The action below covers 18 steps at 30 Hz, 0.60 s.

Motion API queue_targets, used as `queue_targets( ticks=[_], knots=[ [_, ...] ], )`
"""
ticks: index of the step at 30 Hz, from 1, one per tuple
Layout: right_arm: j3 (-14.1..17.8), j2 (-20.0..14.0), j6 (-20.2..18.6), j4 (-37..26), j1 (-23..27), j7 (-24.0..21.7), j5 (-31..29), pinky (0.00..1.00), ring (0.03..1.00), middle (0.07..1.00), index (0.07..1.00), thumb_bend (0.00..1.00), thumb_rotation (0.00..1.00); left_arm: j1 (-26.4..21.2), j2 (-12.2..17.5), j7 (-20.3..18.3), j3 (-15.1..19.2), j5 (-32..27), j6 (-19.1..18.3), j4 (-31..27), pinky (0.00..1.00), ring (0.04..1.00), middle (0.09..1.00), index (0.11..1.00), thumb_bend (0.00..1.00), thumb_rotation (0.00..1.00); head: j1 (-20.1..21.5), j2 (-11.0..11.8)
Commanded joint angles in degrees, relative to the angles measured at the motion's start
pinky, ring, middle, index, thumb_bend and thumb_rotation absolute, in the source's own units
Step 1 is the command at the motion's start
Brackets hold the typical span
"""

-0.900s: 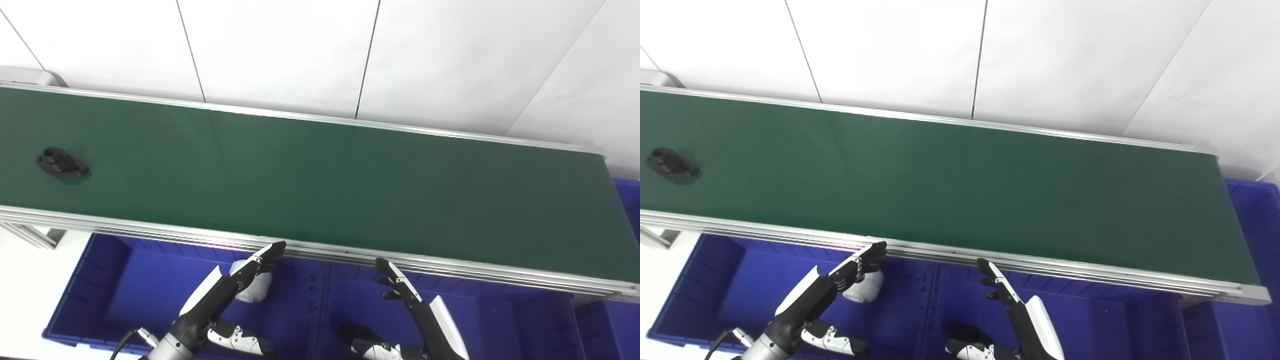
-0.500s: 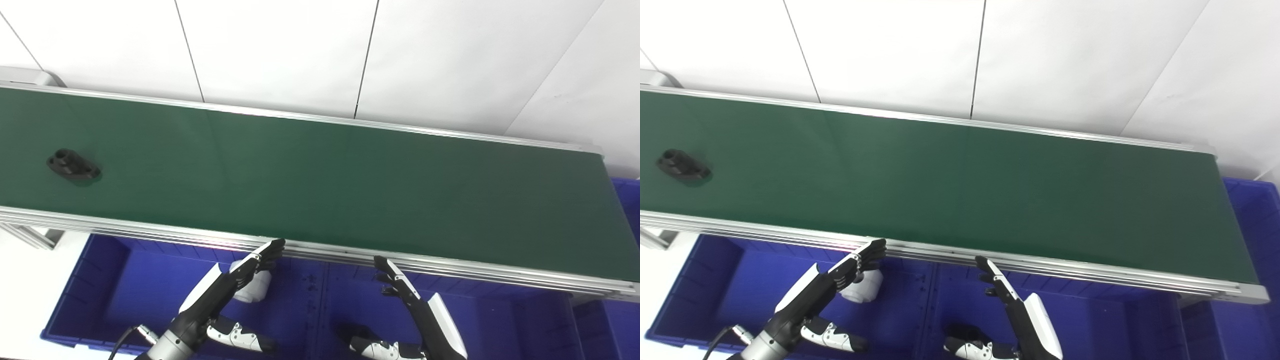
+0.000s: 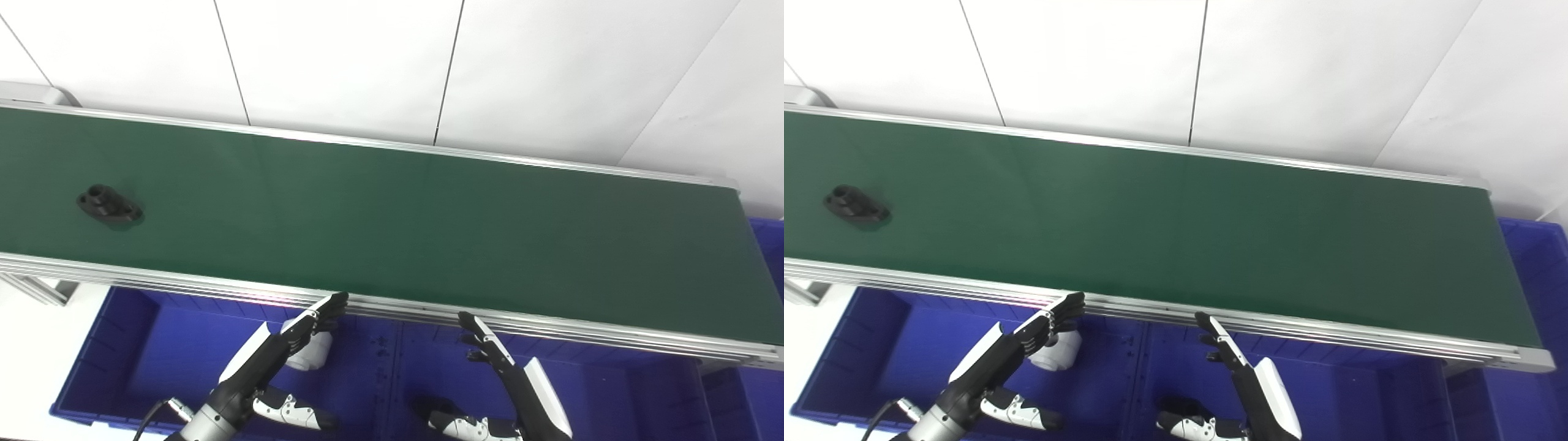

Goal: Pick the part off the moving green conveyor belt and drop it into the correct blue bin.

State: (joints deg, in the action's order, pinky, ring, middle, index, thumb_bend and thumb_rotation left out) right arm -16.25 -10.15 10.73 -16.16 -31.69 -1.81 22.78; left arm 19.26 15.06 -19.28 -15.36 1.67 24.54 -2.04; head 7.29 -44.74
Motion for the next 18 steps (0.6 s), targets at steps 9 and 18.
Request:
queue_targets(
  ticks=[9,18],
  knots=[
    [0.5,0.53,0.61,-1.93,-0.41,-0.11,-1.16,0.77,0.855,0.907,0.935,0.8,0.35,-0.58,0.43,0.32,0.18,0.18,2.36,-1.05,0.88,0.926,0.953,0.946,0.81,0.42,-0.19,-0.18],
    [0.69,0.53,0.99,-1.73,-0.35,0.05,-1.07,0.76,0.845,0.902,0.934,0.8,0.34,-0.4,0.33,0.24,0.2,-0.2,2.33,-1.0,0.88,0.927,0.953,0.947,0.81,0.41,-0.31,-0.38]
  ],
)
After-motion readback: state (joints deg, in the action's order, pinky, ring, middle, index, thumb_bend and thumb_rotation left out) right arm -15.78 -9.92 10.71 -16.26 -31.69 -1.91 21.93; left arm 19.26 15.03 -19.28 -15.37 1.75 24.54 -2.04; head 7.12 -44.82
